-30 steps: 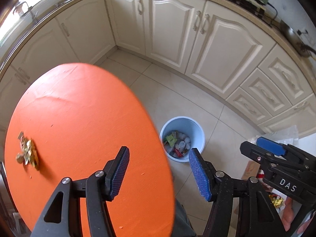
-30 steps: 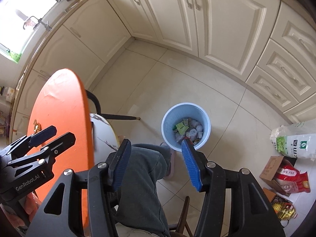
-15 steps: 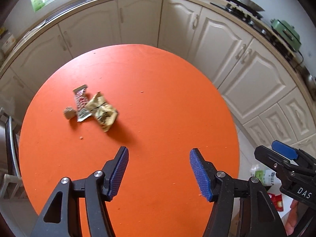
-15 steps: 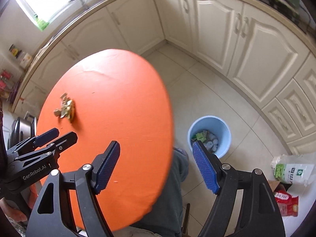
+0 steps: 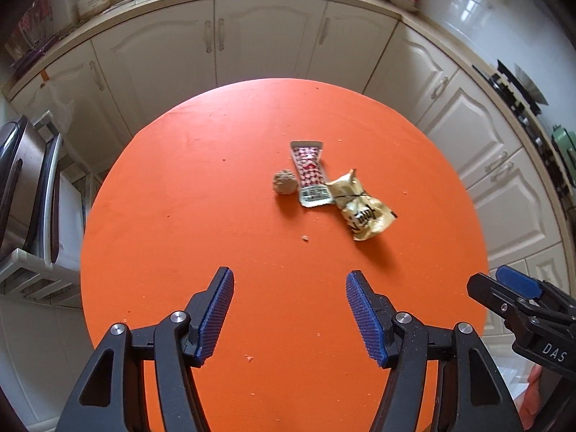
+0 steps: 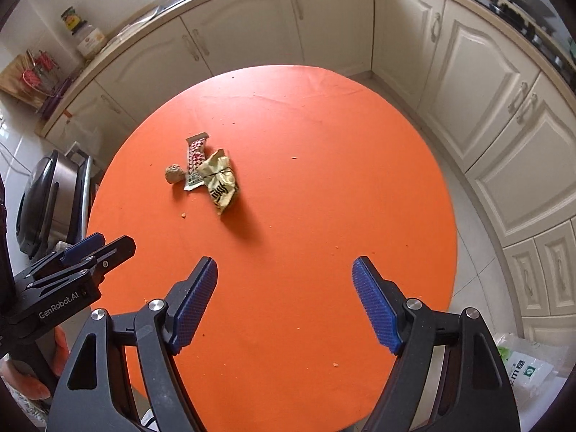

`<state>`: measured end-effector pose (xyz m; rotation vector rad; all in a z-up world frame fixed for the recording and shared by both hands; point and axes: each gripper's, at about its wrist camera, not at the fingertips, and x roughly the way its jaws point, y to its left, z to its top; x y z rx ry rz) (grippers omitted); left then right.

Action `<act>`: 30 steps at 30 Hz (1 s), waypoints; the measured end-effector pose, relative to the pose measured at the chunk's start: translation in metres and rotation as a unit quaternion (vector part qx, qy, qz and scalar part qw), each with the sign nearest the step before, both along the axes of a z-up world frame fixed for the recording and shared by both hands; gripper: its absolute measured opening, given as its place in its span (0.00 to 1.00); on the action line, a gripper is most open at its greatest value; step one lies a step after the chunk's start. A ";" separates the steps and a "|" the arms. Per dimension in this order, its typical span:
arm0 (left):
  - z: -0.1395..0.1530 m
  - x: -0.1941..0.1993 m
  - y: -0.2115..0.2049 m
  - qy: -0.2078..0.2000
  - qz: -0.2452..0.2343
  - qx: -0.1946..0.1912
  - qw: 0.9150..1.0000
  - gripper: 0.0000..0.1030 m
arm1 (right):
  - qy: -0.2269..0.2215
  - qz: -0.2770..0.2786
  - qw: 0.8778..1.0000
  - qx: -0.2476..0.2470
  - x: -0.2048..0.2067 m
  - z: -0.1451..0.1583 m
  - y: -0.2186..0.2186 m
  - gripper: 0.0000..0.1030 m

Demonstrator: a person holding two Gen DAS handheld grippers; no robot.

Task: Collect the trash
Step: 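Move both open grippers back over the remaining trash on the table, then grasp the gold wrapper with the right gripper while the left grasps the second potato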

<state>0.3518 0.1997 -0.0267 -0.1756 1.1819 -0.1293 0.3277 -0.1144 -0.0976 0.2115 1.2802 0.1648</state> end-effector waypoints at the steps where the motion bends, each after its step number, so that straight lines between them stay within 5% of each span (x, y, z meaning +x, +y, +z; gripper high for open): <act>1: 0.000 0.004 0.006 0.002 0.007 -0.002 1.000 0.59 | 0.002 0.007 1.000 -0.001 0.005 -0.002 0.007 0.77; 15: -0.028 0.061 0.058 0.043 0.062 -0.027 0.997 0.59 | 0.055 0.070 0.995 -0.039 0.089 -0.053 0.084 0.76; 21: -0.040 0.083 0.054 0.056 0.057 -0.041 0.996 0.59 | 0.064 0.101 0.990 -0.079 0.108 -0.080 0.107 0.64; 25: -0.049 0.098 0.044 0.064 0.052 -0.045 0.996 0.59 | 0.056 0.135 0.985 -0.097 0.111 -0.091 0.121 0.39; 30: -0.060 0.116 0.030 0.076 0.046 -0.053 0.995 0.59 | 0.052 0.145 0.984 -0.086 0.110 -0.099 0.116 0.37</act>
